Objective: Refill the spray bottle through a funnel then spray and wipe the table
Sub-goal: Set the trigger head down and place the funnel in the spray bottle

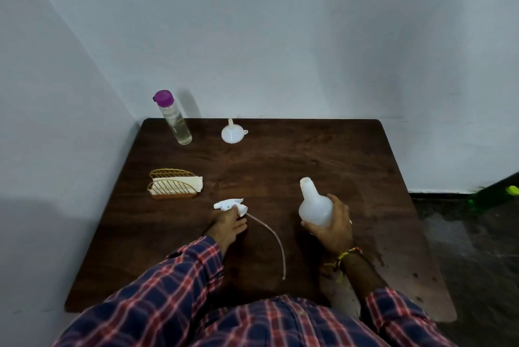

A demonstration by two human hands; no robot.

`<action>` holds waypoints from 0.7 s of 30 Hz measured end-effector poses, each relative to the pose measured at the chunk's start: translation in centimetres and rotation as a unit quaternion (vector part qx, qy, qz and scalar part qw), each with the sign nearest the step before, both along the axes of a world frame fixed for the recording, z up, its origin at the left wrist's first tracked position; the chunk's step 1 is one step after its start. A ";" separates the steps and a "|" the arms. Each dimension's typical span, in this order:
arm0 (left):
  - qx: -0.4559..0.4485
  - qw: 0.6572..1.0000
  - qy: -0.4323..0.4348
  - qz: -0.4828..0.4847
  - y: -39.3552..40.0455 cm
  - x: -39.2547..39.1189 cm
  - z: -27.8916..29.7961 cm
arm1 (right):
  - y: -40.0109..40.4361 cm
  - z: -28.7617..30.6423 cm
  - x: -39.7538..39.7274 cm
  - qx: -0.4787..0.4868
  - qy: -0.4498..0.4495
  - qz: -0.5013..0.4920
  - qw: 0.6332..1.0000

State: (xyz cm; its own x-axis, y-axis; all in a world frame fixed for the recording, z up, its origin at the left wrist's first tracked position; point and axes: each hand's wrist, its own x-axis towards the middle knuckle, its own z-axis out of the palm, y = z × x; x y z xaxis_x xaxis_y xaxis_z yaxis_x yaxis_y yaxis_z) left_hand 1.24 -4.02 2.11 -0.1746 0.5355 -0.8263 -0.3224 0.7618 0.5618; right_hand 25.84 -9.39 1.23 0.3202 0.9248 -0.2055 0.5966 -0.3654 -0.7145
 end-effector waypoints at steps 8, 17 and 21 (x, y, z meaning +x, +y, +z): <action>-0.011 0.918 0.371 -0.143 -1.0 -3.2 -2.2 | 0.6 -0.4 -0.3 -0.035 0.003 0.009 0.999; -0.002 0.813 0.524 -0.255 -2.0 -4.6 -1.5 | 0.2 -0.7 -0.6 -0.079 0.017 0.029 0.996; -0.001 0.821 0.516 -0.243 -1.6 -5.7 -2.0 | -0.3 1.2 -1.4 -0.004 0.005 -0.027 1.000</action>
State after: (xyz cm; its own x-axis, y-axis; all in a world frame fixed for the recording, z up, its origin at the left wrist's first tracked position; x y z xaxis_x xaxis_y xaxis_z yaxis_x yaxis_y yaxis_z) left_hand -4.44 -5.64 0.12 -0.5487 0.7482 -0.3730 0.6670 0.6608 0.3442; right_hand 24.44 -9.70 2.43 0.3667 0.9048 -0.2167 0.5685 -0.4023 -0.7176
